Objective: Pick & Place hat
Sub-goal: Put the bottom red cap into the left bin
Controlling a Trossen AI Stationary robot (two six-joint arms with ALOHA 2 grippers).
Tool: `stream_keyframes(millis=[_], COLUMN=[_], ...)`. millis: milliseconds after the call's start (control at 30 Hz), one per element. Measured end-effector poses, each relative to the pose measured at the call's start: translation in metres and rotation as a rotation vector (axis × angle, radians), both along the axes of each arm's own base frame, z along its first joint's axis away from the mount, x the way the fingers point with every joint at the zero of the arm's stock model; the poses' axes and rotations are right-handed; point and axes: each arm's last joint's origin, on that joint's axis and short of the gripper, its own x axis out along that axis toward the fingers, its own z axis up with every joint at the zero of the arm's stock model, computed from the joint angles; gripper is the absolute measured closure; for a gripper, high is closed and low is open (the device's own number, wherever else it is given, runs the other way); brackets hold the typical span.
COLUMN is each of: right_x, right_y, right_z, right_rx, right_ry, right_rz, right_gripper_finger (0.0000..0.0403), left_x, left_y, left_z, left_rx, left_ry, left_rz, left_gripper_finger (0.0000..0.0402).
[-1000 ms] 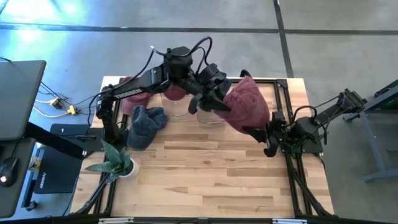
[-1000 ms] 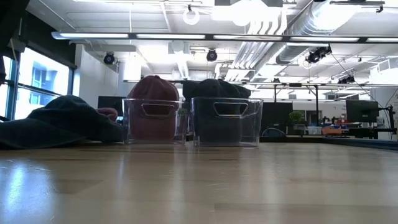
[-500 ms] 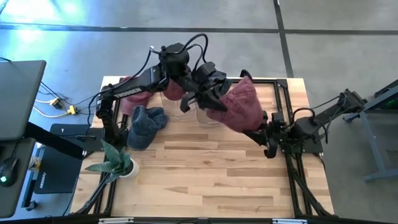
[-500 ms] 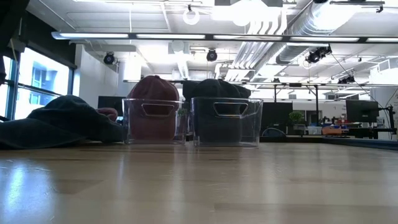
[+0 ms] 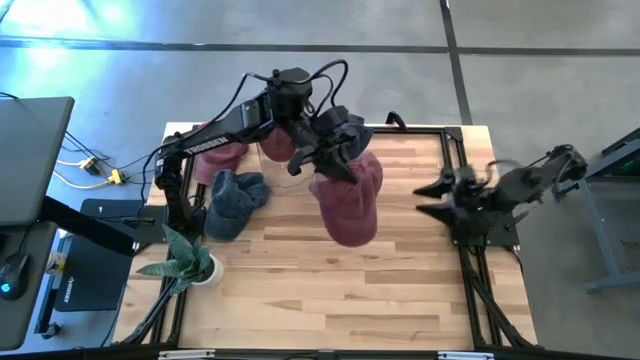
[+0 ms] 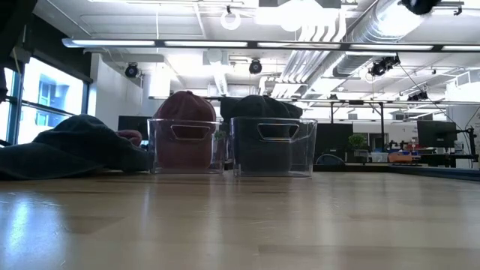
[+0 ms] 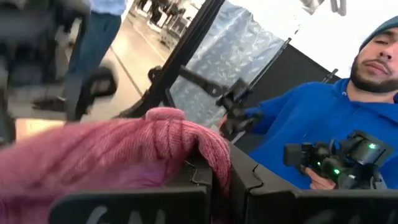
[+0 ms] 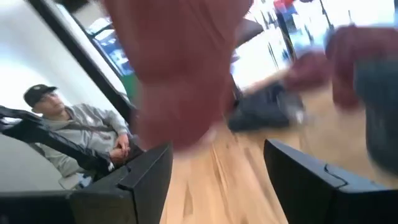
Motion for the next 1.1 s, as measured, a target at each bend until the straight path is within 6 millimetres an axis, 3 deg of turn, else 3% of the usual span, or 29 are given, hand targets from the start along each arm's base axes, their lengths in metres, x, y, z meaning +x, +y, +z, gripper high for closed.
stream_keyframes(millis=[267,433,600,800,1100], right_x=[0.014,0.039,0.071,0.106,0.136], right_y=[-0.003,-0.009,-0.024,-0.045,-0.051], right_z=[0.09,0.123,0.133,0.137,0.123], right_rx=[-0.348,-0.505,-0.581,-0.583,-0.382], right_ry=[-0.1,-0.064,0.063,0.056,-0.005], right_rz=[-0.008,0.105,0.244,0.457,0.834], right_gripper_finger=[0.0155,0.0155,0.0155,0.0155,0.0155], left_x=[0.002,0.004,0.006,0.006,0.006], left_y=[-0.019,-0.03,-0.039,-0.046,-0.047], left_z=[-0.001,-0.001,-0.001,-0.003,-0.009], left_rx=[-0.001,0.0,0.0,-0.001,0.03], left_ry=[0.007,0.008,0.008,0.029,0.07], left_rz=[-0.04,-0.01,0.0,0.004,0.023], left_gripper_finger=[0.0396,0.0396,0.0396,0.0396,0.0396])
